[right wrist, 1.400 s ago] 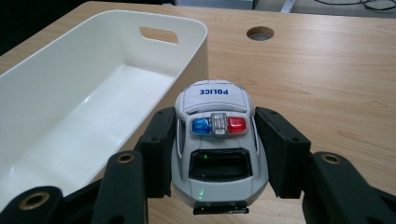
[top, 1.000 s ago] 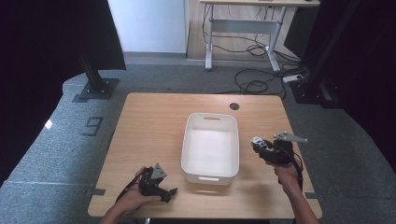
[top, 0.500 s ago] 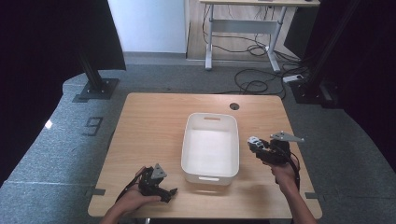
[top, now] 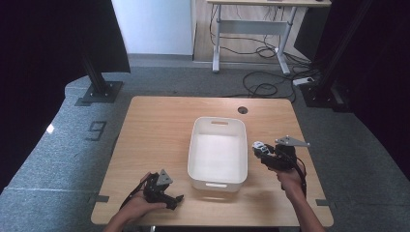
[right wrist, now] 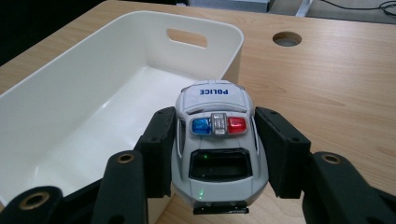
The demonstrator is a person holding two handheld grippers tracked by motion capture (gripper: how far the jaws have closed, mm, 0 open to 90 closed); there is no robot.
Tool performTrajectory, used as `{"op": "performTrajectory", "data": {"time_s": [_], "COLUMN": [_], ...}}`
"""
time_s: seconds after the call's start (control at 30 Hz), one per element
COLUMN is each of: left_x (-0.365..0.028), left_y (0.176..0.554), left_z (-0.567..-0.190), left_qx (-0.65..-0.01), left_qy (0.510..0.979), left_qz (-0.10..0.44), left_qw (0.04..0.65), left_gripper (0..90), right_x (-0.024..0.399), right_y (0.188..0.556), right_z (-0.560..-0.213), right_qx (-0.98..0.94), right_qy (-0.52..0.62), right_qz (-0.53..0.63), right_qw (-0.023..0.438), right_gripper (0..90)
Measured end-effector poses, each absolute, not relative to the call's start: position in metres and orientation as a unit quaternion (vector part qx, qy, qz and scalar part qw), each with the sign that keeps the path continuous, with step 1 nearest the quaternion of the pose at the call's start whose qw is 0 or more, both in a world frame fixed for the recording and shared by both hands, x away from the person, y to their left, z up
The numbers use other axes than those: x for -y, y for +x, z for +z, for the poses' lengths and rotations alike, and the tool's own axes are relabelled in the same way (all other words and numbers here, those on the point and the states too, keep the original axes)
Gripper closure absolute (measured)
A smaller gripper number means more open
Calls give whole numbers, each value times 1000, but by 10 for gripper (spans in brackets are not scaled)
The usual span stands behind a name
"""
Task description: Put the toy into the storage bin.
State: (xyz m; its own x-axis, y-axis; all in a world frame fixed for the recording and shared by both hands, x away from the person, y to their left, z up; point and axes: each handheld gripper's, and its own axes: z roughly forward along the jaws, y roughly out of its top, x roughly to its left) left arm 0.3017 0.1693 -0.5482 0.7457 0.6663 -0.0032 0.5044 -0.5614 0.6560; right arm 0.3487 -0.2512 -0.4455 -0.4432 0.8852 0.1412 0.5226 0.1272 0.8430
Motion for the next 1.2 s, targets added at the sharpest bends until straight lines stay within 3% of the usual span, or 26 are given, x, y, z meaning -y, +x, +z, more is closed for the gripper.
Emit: {"op": "performTrajectory", "data": {"time_s": [1.2], "left_x": [-169], "left_y": [301], "left_z": [-548], "left_qx": [-335], "left_qy": [874], "left_qz": [124], "left_qw": [329], "left_gripper": [0], "right_x": [216], "right_y": [353], "right_z": [-435], "right_qx": [-730], "right_qy": [464], "right_qz": [464], "right_qw": [192], "right_gripper": [501]}}
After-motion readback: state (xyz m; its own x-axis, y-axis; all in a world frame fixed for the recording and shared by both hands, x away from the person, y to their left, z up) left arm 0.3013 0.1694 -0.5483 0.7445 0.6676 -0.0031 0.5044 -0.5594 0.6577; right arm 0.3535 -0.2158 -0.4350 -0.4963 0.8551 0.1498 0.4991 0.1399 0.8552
